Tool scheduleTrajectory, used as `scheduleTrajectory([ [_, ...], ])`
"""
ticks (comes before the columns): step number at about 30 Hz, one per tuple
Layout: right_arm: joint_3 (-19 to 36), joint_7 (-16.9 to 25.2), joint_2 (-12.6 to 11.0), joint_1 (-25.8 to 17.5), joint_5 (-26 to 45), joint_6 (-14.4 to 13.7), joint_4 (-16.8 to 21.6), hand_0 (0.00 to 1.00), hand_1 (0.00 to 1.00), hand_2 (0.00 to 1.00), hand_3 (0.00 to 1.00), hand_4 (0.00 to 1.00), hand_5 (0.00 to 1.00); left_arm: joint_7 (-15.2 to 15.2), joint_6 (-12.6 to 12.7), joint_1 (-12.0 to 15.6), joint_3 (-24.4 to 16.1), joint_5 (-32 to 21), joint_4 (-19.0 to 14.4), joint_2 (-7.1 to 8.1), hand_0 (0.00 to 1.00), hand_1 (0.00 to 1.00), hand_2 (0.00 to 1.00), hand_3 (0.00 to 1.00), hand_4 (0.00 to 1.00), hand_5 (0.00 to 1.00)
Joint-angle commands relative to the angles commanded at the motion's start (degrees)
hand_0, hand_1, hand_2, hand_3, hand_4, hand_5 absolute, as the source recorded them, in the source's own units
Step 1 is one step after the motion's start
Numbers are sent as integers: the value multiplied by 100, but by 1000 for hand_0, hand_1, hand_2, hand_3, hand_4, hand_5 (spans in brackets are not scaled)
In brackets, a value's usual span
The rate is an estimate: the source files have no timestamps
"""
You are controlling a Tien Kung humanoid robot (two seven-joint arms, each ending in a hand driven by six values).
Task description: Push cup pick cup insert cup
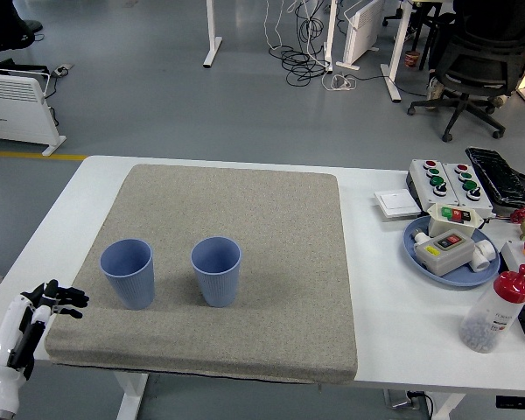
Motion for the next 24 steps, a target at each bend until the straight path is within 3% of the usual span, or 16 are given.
scheduleTrajectory([
  [5,-16,6,-1,6,23,1,4,705,652,659,580,80,462,256,-201,-207,290,219,217,-9,503,559,539,477,554,998],
  [6,-17,7,-1,6,24,1,4,706,652,660,579,79,462,279,-220,-230,315,245,239,-10,549,595,557,490,555,998],
  [16,-36,10,3,11,50,2,10,706,652,659,578,77,461,515,-407,-718,631,318,686,-108,580,628,576,506,555,998],
  [24,-50,16,3,3,70,-3,12,706,651,658,579,77,461,527,-430,-945,730,301,909,-171,640,664,607,542,555,998],
])
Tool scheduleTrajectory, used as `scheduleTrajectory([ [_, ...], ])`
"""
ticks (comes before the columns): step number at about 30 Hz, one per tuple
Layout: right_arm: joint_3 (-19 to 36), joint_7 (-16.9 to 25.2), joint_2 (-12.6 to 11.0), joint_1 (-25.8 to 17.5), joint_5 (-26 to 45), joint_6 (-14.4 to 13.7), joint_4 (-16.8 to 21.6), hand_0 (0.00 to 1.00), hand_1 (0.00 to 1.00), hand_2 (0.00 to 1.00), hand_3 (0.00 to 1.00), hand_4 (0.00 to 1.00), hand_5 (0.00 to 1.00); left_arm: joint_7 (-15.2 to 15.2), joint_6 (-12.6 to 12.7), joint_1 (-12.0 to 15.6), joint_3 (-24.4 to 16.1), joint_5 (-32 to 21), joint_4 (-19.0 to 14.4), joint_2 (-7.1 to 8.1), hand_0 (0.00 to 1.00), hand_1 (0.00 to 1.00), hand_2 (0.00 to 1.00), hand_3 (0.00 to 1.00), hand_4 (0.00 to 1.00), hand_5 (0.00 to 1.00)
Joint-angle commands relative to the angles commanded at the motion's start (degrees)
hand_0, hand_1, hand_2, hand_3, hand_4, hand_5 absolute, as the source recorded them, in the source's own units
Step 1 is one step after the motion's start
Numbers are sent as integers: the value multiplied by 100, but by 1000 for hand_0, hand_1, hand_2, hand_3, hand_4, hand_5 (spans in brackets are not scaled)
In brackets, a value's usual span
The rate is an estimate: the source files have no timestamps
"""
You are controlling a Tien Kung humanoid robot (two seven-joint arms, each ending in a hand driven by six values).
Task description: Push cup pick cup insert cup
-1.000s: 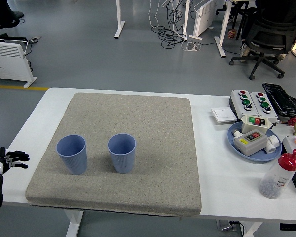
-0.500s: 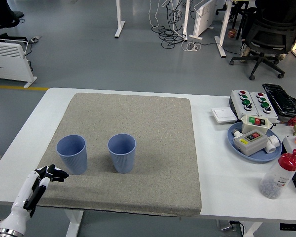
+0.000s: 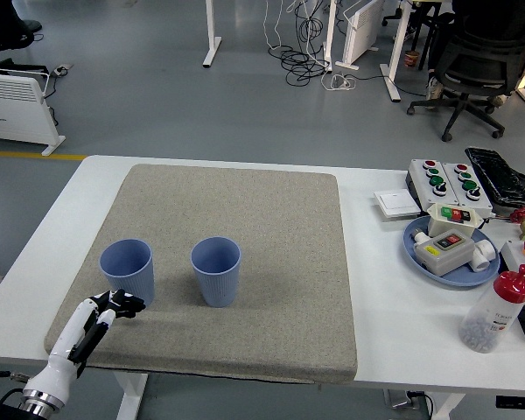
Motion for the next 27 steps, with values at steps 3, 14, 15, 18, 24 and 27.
scheduleTrajectory([
  [3,6,-3,1,2,-18,-1,0,706,651,658,579,77,461,-27,3,-124,54,-14,131,-22,640,664,607,542,555,998],
  [14,2,-3,7,-1,-3,-6,1,706,650,657,578,77,460,-46,-54,-392,196,-73,519,-75,684,669,604,539,562,998],
  [15,3,-3,8,-1,-8,-7,2,706,650,657,578,77,460,-56,-51,-424,219,-77,564,-82,684,669,604,539,562,998],
  [18,2,-1,8,0,-8,-10,2,707,648,655,578,77,460,-78,-31,-506,260,-62,674,-105,691,668,604,538,566,998],
  [24,-6,5,12,-5,14,-16,2,706,649,653,578,76,460,-111,4,-636,253,-80,858,-128,698,668,601,536,565,998],
  [27,-4,3,13,-6,10,-17,3,706,649,653,578,76,460,-114,0,-707,267,-72,929,-122,698,668,601,536,565,998],
])
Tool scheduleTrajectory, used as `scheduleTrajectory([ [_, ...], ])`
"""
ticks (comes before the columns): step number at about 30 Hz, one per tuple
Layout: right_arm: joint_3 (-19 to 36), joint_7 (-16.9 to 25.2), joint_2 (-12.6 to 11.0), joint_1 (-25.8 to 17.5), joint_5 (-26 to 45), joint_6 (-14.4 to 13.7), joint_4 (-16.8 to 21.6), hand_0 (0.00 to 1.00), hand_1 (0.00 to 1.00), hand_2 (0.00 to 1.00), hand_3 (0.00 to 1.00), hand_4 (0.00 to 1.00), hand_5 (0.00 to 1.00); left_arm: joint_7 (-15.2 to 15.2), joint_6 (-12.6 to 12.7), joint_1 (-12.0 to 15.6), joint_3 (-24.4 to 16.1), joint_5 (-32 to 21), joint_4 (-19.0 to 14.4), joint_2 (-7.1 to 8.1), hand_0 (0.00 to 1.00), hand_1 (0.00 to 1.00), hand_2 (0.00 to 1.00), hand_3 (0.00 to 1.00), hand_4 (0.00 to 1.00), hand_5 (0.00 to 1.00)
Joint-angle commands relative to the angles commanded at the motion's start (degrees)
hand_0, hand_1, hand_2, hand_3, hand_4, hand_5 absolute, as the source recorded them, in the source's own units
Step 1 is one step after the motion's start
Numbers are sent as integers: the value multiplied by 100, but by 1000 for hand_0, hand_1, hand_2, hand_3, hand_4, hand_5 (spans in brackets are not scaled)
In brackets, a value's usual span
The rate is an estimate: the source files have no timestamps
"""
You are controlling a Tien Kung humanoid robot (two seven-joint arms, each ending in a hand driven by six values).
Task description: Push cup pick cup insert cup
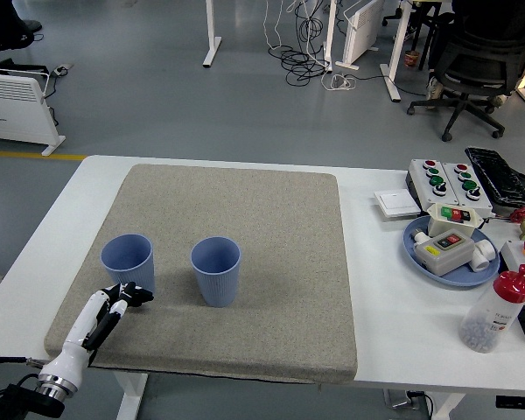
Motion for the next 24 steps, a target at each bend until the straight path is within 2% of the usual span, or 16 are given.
scheduleTrajectory([
  [11,18,-16,13,-12,-19,1,4,706,648,652,578,76,460,-35,-22,-358,117,-10,358,-48,696,668,598,533,564,998],
  [24,63,-40,40,-20,-82,2,10,707,648,652,578,76,459,-229,74,-873,325,-254,979,-239,692,662,589,529,560,998],
])
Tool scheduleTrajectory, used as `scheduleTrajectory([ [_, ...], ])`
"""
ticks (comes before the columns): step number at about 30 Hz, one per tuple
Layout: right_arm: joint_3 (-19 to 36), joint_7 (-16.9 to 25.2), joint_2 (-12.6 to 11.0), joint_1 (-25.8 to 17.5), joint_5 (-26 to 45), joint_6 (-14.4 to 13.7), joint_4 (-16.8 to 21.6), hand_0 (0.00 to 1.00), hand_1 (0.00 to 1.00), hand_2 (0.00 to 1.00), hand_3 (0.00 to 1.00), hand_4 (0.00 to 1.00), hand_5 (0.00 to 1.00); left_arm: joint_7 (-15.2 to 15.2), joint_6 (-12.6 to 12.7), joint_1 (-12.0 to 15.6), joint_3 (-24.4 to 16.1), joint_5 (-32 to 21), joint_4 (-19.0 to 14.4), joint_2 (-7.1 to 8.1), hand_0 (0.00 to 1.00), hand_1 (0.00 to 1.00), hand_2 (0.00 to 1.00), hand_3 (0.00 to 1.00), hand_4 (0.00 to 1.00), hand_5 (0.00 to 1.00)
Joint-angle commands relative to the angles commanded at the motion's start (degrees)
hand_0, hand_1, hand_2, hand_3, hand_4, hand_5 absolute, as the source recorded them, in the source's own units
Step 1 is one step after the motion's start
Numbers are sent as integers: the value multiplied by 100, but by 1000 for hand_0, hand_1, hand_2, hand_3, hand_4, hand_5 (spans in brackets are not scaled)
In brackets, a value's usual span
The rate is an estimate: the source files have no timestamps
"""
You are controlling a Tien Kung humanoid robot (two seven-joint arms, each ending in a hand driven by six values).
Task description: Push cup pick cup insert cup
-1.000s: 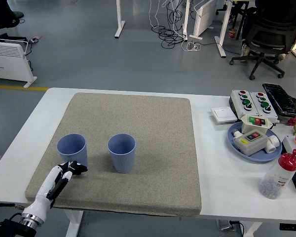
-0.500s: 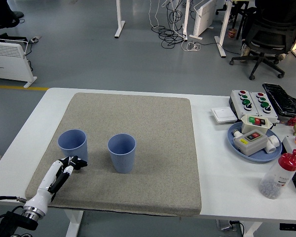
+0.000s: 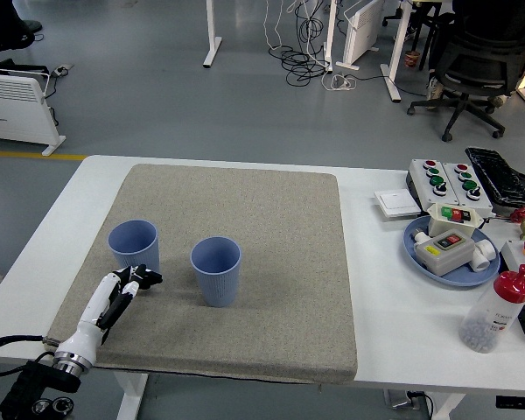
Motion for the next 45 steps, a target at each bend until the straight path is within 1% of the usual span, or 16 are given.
scheduleTrajectory([
  [1,1,-1,0,1,-3,0,0,707,648,652,578,76,459,-4,1,-17,9,-8,21,-4,692,662,589,529,560,998],
  [2,15,-8,2,4,-22,1,1,707,648,652,578,76,459,-6,0,-108,66,-28,111,-12,692,662,589,529,560,998],
  [7,35,-21,2,11,-61,1,4,707,648,651,578,76,459,-35,4,-337,189,-88,348,-40,692,662,587,527,558,998],
  [11,48,-32,2,9,-87,2,7,706,649,651,578,76,459,-80,28,-539,288,-174,603,-63,692,661,586,528,557,998],
  [18,61,-40,5,5,-106,-1,9,707,648,651,578,76,459,-137,61,-915,515,-219,1066,-44,692,659,585,526,551,998],
  [23,70,-42,7,8,-119,-4,9,707,649,651,578,76,459,-222,127,-1121,584,-252,1292,-33,693,655,582,524,542,998],
  [27,83,-49,8,9,-146,-3,9,707,649,651,578,77,457,-242,122,-1311,687,-310,1472,-4,690,653,580,523,541,998],
  [32,111,-64,11,11,-191,-3,9,707,649,651,578,77,457,-247,93,-1466,822,-373,1649,50,690,653,580,523,541,998],
  [35,119,-67,17,10,-196,-5,10,706,648,651,578,77,460,-271,79,-1580,923,-435,1827,63,688,653,578,522,538,998],
  [42,154,-87,23,10,-257,-6,11,707,648,651,577,76,460,-328,72,-1787,1030,-585,2171,32,688,651,578,520,537,998],
  [45,168,-95,23,9,-278,-6,12,707,648,651,577,76,460,-352,63,-1896,1093,-659,2325,-4,688,650,577,521,533,998],
])
